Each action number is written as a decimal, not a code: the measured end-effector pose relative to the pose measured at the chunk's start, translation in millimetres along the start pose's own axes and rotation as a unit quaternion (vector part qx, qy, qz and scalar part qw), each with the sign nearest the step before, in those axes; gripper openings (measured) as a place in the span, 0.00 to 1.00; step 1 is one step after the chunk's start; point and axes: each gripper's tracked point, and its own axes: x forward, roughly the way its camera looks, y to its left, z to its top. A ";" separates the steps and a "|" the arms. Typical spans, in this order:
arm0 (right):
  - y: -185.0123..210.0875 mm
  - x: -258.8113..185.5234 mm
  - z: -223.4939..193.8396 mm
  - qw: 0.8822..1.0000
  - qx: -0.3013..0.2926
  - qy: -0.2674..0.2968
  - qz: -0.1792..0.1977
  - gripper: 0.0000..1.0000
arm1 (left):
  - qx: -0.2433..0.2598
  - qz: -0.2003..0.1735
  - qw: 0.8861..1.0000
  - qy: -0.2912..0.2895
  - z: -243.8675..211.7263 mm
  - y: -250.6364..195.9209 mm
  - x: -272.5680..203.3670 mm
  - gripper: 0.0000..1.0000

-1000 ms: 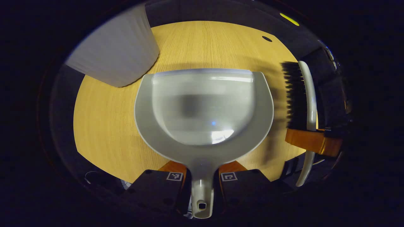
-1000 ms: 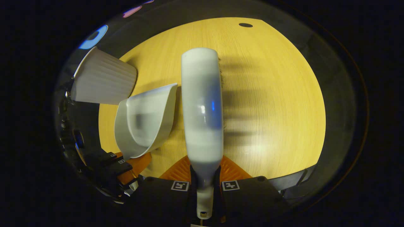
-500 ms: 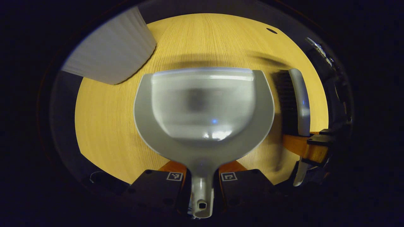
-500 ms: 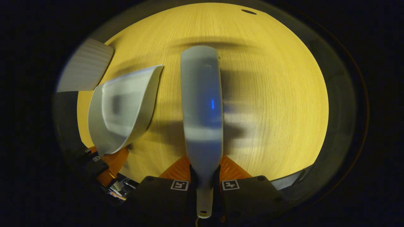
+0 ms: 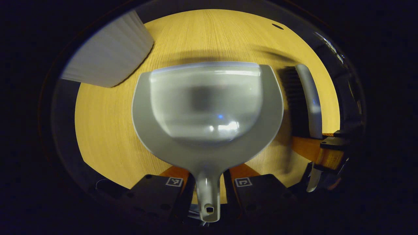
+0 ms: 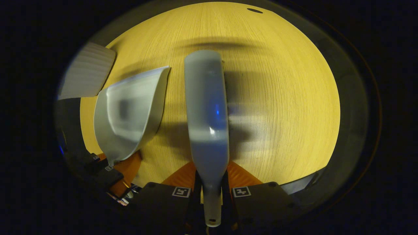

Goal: Pick up the small broom and dustpan from the desktop, sweep the trash into the dustpan with the broom, and then empty the trash into the garbage bin.

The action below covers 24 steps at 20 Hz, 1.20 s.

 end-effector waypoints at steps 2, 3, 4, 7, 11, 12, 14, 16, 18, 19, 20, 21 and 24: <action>4.6 -3.5 -0.7 1.000 0.005 0.002 0.007 0.60 | -0.007 0.028 0.999 -0.014 5.8 6.5 -7.3 0.88; 7.0 -5.9 6.2 1.000 0.008 -0.005 0.012 0.77 | -0.006 0.020 1.000 -0.017 4.8 3.1 -10.1 0.88; 6.1 -6.0 2.7 1.000 0.008 -0.009 0.011 0.95 | -0.004 0.013 1.000 -0.017 2.6 -0.2 -13.4 0.87; 6.2 -15.1 1.0 1.000 0.002 -0.019 0.013 0.99 | -0.009 -0.006 1.000 -0.025 -2.9 -7.4 -18.5 0.87; 1.4 -40.8 6.5 0.997 -0.014 -0.079 0.012 0.99 | 0.017 -0.018 0.996 -0.088 -8.2 -13.8 -41.3 0.87; -1.9 -53.5 7.4 0.994 -0.024 -0.102 0.009 0.99 | 0.020 -0.016 0.994 -0.110 -10.9 -14.1 -48.8 0.88; -6.6 -80.8 9.5 0.988 -0.036 -0.152 0.010 0.99 | 0.025 -0.020 0.987 -0.160 -18.0 -15.7 -70.9 0.87; -9.4 -114.0 7.1 0.979 -0.039 -0.201 0.012 0.99 | 0.030 -0.028 0.974 -0.221 -17.1 -18.4 -95.8 0.87; -13.3 -149.0 3.1 0.967 -0.040 -0.251 0.011 0.99 | 0.035 -0.035 0.957 -0.285 -24.0 -18.2 -112.7 0.87; -14.1 -167.4 0.3 0.959 -0.041 -0.282 0.013 0.99 | 0.040 -0.038 0.945 -0.322 -33.9 -17.5 -111.7 0.87; -12.9 -182.5 -3.1 0.951 -0.042 -0.307 0.018 0.99 | 0.042 -0.040 0.935 -0.349 -40.9 -16.9 -112.6 0.87; -12.7 -196.5 -7.4 0.941 -0.042 -0.335 0.022 0.99 | 0.045 -0.043 0.925 -0.375 -48.2 -16.3 -112.2 0.87; -13.9 -233.5 -13.1 0.899 -0.047 -0.435 0.022 0.99 | 0.045 -0.051 0.890 -0.450 -65.0 -11.8 -112.2 0.87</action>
